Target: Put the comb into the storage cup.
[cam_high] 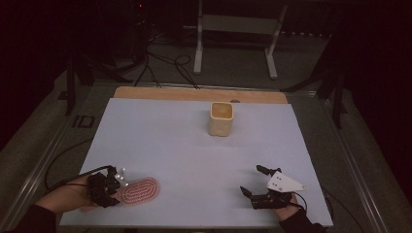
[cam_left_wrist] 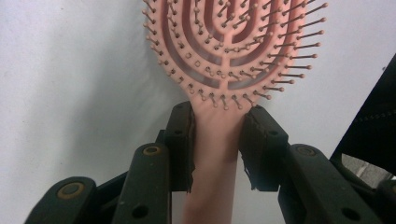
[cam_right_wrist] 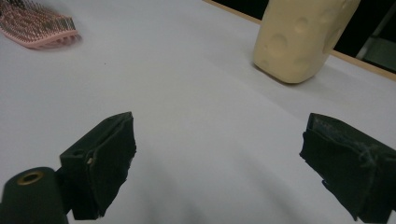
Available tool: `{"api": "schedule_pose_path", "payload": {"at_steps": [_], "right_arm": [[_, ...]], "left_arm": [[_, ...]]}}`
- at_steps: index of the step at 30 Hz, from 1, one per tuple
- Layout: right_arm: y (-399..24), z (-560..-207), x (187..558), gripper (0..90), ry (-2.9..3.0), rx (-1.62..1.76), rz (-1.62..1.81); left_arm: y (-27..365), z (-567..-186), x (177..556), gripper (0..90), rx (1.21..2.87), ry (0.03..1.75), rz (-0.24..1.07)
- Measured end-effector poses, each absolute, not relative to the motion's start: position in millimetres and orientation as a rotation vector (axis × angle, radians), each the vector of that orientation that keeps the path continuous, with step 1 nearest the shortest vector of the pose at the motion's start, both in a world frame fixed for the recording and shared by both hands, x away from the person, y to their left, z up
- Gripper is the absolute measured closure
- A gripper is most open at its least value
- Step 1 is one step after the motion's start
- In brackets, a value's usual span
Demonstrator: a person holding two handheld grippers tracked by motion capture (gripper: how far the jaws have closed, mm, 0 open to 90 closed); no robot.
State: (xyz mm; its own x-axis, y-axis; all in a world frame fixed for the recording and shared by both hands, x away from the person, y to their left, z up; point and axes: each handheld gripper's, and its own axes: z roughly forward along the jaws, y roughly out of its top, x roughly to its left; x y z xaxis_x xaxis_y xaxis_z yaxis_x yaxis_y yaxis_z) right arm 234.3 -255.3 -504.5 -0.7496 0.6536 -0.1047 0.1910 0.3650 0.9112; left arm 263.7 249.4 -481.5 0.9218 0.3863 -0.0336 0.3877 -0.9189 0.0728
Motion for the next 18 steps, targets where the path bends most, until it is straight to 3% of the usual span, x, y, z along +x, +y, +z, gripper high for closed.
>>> {"api": "schedule_pose_path", "payload": {"at_steps": [9,18], "right_arm": [[-255.0,-504.4,233.8,9.6,2.177,0.731,1.364],[-255.3,-504.7,234.9,9.6,2.175,0.736,1.368]], "left_arm": [[247.6,-481.3,263.9,69.4,3.012,0.598,-0.074],[249.4,-479.4,262.2,70.1,2.969,0.573,-0.012]]}}
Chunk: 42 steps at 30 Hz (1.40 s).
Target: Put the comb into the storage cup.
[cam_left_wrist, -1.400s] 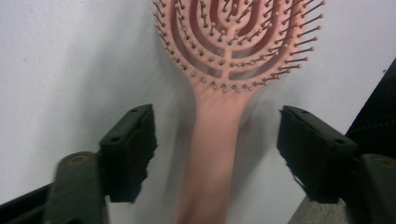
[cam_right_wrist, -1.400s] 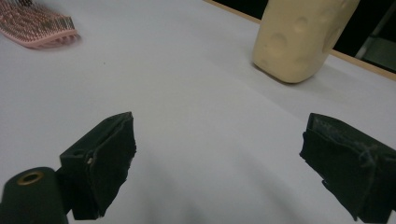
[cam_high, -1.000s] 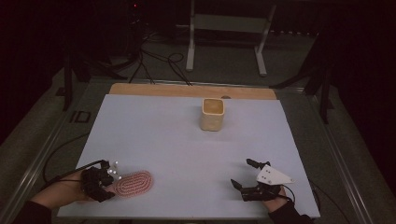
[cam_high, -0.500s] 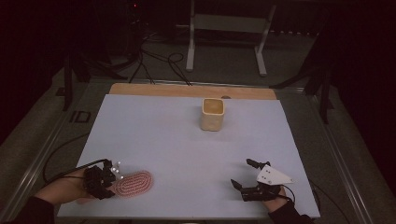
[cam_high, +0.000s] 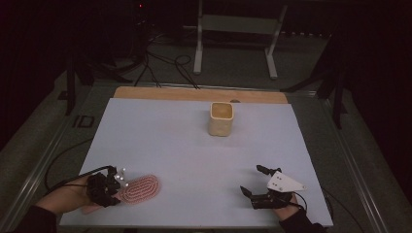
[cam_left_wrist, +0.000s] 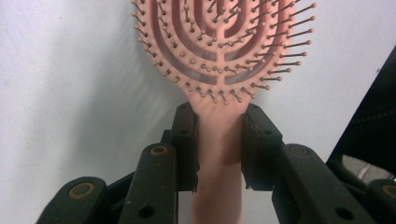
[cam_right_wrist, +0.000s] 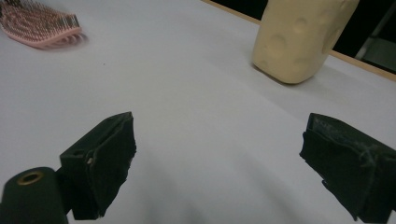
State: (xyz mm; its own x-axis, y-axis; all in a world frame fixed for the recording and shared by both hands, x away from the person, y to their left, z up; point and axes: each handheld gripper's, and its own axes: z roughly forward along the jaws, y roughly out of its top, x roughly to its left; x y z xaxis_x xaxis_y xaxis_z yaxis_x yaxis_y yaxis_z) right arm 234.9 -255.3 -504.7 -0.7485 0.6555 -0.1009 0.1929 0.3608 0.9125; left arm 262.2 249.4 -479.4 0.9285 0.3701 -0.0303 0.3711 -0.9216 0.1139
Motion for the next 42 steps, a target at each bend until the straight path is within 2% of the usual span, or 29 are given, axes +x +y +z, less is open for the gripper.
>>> {"api": "schedule_pose_path", "payload": {"at_steps": [17,29,42], "right_arm": [[-255.1,-504.7,235.1,9.6,2.174,0.737,1.369],[-255.6,-504.0,234.8,9.6,2.169,0.737,1.375],[-255.7,-504.4,235.5,9.6,2.169,0.742,1.382]], "left_arm": [[244.3,-446.7,278.3,70.2,2.648,0.629,0.132],[223.9,-436.0,293.1,70.2,2.528,0.604,0.207],[191.4,-426.3,309.0,70.2,2.439,0.541,0.224]]}}
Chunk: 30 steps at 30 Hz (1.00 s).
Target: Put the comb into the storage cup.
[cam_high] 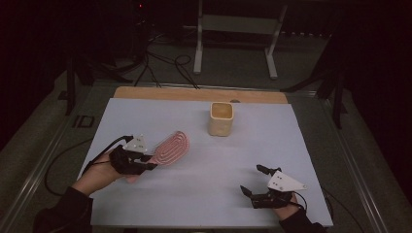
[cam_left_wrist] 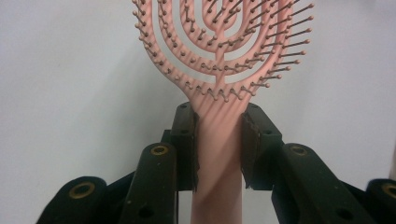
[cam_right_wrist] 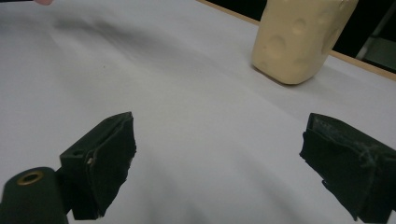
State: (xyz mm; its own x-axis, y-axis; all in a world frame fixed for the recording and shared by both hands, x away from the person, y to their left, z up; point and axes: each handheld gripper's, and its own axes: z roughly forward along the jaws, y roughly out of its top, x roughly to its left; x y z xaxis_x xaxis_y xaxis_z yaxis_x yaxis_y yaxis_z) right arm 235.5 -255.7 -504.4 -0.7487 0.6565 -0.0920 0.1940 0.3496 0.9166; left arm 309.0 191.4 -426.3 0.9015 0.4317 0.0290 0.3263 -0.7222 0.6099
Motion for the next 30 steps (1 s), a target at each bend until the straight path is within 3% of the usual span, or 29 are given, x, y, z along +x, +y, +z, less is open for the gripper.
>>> {"api": "schedule_pose_path", "payload": {"at_steps": [30], "right_arm": [[-256.8,-504.8,237.1,9.6,2.167,0.754,1.376]], "left_arm": [[122.9,-382.1,352.9,70.3,2.185,0.561,0.297]]}}
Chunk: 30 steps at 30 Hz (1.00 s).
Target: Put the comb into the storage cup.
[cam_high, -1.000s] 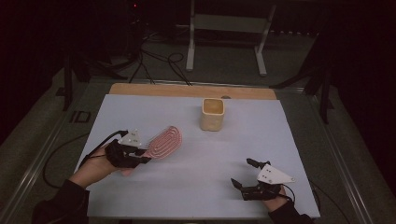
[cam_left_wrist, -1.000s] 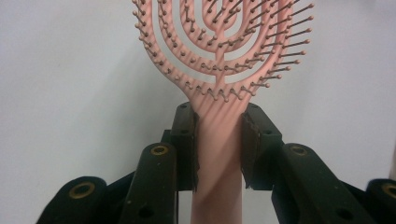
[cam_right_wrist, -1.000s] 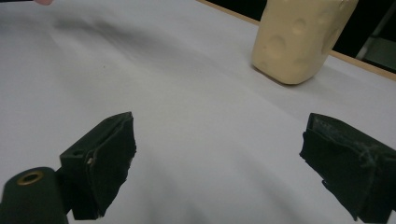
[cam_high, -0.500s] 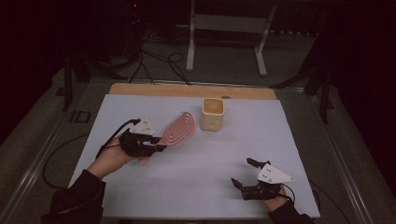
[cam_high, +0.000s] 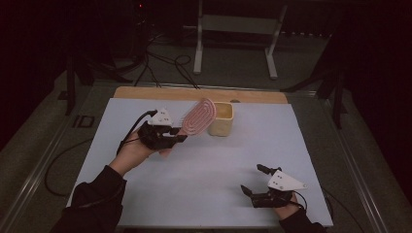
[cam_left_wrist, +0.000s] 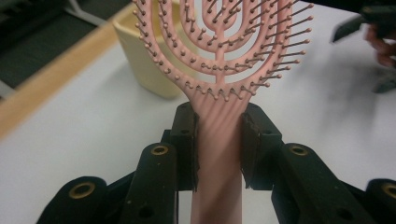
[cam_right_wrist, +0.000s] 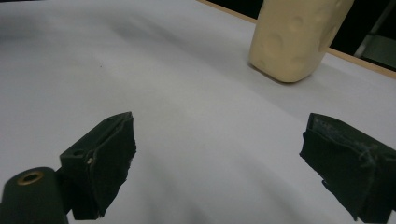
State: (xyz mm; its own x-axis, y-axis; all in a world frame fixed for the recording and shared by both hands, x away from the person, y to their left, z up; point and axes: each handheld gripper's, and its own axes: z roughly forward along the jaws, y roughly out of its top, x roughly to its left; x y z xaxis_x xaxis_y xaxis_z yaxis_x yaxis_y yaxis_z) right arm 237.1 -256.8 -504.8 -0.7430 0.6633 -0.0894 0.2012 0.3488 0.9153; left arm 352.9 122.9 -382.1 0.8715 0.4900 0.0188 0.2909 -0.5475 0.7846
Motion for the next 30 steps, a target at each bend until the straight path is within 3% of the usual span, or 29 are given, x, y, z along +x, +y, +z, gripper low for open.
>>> {"api": "schedule_pose_path", "payload": {"at_steps": [20,30], "right_arm": [[-257.9,-504.4,236.9,9.6,2.160,0.754,1.378],[-258.8,-504.3,236.8,9.6,2.160,0.754,1.383]], "left_arm": [[74.1,-337.0,387.7,70.3,1.994,0.577,0.445],[52.3,-330.0,406.0,70.3,1.899,0.584,0.439]]}}
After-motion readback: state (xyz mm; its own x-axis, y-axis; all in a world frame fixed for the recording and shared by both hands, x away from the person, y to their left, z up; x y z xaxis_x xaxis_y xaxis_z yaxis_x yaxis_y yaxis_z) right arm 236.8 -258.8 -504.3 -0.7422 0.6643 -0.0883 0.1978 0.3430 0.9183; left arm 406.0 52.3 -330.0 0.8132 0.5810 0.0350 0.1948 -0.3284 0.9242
